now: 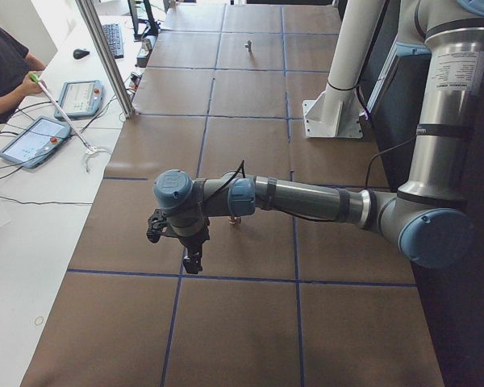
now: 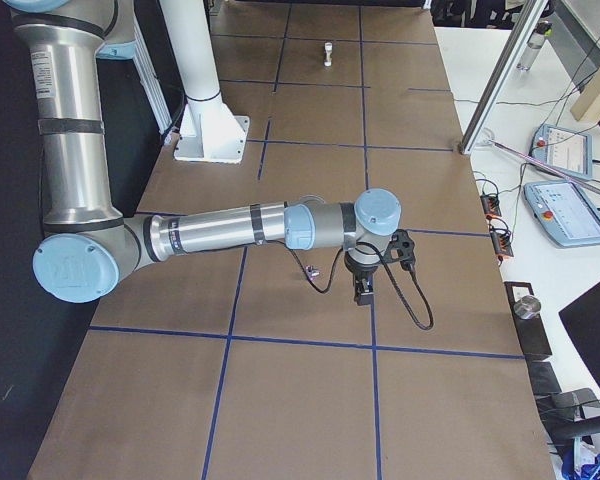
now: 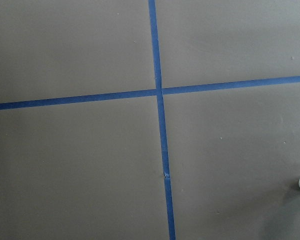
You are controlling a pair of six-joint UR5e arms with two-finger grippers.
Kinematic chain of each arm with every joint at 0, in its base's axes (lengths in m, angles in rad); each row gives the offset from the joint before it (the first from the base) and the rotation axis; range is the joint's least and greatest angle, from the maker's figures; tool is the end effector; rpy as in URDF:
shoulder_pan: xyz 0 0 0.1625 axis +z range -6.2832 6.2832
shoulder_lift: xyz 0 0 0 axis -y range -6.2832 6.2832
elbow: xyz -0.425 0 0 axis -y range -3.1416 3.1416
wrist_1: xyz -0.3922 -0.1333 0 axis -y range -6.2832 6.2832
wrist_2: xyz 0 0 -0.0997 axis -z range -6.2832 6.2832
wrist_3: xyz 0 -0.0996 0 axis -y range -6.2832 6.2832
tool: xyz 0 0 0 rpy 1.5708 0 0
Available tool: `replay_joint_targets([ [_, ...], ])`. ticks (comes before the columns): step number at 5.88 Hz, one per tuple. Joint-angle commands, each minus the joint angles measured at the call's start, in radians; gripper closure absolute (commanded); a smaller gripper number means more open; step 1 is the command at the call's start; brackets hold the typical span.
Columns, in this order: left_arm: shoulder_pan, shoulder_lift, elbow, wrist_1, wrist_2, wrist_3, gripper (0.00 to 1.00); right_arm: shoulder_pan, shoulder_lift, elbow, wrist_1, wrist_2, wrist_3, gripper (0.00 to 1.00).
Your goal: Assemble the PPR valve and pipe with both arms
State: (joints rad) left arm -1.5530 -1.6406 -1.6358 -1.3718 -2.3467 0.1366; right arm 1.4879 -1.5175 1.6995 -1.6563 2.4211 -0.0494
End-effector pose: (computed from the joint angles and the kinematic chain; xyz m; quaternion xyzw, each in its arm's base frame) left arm -0.0544 -0.5143 0.6111 -0.0072 0.3792 0.0592 0.9234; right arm 0.0157 -0.5170 0.5717 0.0370 -0.4127 -0.0800 0.9066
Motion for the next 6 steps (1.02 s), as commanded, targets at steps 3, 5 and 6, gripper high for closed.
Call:
replay_joint_targets([
  [3,0.068,0.034,-0.007,-0.101,-0.068,0.011,0.00,-0.021,0.002,-0.021,0.000,0.000,0.000,0.00],
  [5,0.071,0.082,0.004,-0.156,-0.077,0.005,0.00,-0.034,0.029,-0.023,0.000,-0.002,0.002,0.00],
  [6,0.079,0.088,-0.002,-0.224,-0.077,0.001,0.00,-0.037,0.033,-0.023,0.000,0.001,0.002,0.00],
])
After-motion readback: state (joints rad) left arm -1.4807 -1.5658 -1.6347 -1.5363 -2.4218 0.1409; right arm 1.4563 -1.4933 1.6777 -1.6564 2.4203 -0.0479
